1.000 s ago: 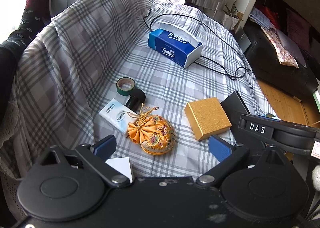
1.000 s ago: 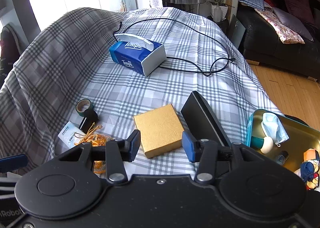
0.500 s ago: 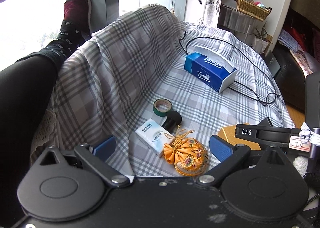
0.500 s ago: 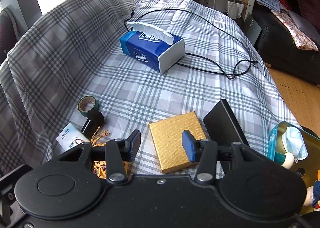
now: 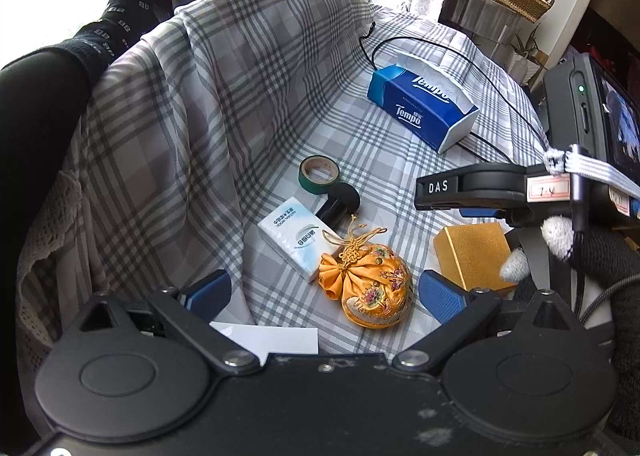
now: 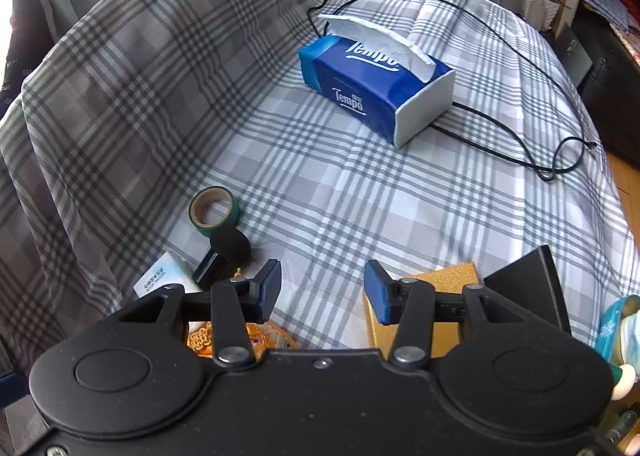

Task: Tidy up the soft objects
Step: 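Grasp the green tape roll with the right tool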

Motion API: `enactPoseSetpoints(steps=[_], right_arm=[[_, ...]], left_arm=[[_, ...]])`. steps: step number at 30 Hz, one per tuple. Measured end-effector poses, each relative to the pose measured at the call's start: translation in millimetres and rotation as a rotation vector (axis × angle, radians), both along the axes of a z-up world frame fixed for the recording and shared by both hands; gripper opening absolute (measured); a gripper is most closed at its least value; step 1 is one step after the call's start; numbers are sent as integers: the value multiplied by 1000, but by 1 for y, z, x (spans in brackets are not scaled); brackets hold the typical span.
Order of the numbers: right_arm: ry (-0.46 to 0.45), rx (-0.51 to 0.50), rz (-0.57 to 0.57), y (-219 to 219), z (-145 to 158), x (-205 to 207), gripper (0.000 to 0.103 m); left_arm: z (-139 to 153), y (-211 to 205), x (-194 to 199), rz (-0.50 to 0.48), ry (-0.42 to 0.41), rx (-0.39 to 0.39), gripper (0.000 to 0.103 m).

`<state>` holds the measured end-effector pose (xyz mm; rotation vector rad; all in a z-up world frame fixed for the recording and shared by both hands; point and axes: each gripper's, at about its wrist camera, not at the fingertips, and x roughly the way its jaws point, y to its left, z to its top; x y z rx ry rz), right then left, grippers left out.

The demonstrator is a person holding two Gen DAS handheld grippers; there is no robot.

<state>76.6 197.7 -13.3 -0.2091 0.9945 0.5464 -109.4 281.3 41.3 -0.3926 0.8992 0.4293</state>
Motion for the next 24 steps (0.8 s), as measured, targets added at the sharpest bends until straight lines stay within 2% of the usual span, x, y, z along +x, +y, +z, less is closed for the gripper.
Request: enactPoseSetpoints(steps=[5,17,24], right_arm=[[25,-15,50,21,-9,13,48],[-56,-47,287,90,-27,9,48],[-89,-85,384,119,-43,9,49]], left_arm=[[-7,3,3,7,23,-23,100],[-18,9,8,9,51,-61,100],[-22,9,9,3,60,-69,100]])
